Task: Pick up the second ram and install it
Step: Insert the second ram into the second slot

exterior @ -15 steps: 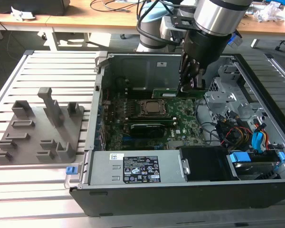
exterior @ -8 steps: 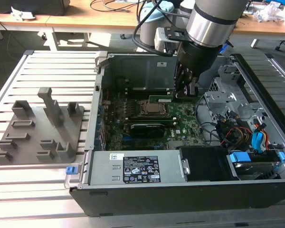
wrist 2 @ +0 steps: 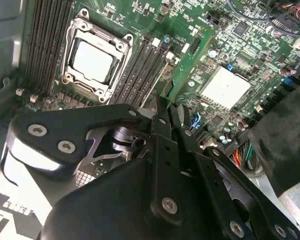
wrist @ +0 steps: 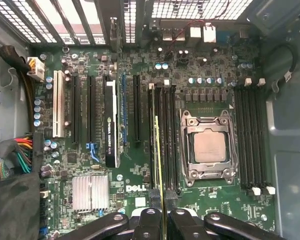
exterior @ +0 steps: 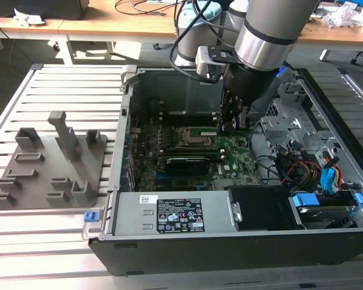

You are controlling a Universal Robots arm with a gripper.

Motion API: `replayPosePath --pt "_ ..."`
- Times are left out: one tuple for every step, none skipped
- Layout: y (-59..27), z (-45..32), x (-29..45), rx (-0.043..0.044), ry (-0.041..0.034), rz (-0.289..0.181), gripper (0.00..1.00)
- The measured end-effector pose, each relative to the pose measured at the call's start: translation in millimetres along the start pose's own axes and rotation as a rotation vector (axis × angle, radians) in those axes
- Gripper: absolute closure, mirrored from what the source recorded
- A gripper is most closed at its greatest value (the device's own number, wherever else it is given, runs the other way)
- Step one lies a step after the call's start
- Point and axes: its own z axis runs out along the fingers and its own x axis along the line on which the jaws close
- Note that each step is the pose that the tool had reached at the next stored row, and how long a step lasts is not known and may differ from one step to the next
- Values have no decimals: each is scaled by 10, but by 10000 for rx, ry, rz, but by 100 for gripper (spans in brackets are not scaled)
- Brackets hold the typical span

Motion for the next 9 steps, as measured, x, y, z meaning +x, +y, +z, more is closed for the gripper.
replayPosePath --pt "-1 11 1 0 0 0 86" --pt "-2 20 1 0 0 0 86" --pt "-4 36 2 0 0 0 86" --pt "-6 57 4 0 0 0 86" --pt "-9 84 6 0 0 0 86" --pt "-11 103 5 0 0 1 86" --pt "-12 113 2 0 0 1 86" --pt "-11 121 -1 0 1 2 86" --pt "-8 135 -15 0 0 2 86"
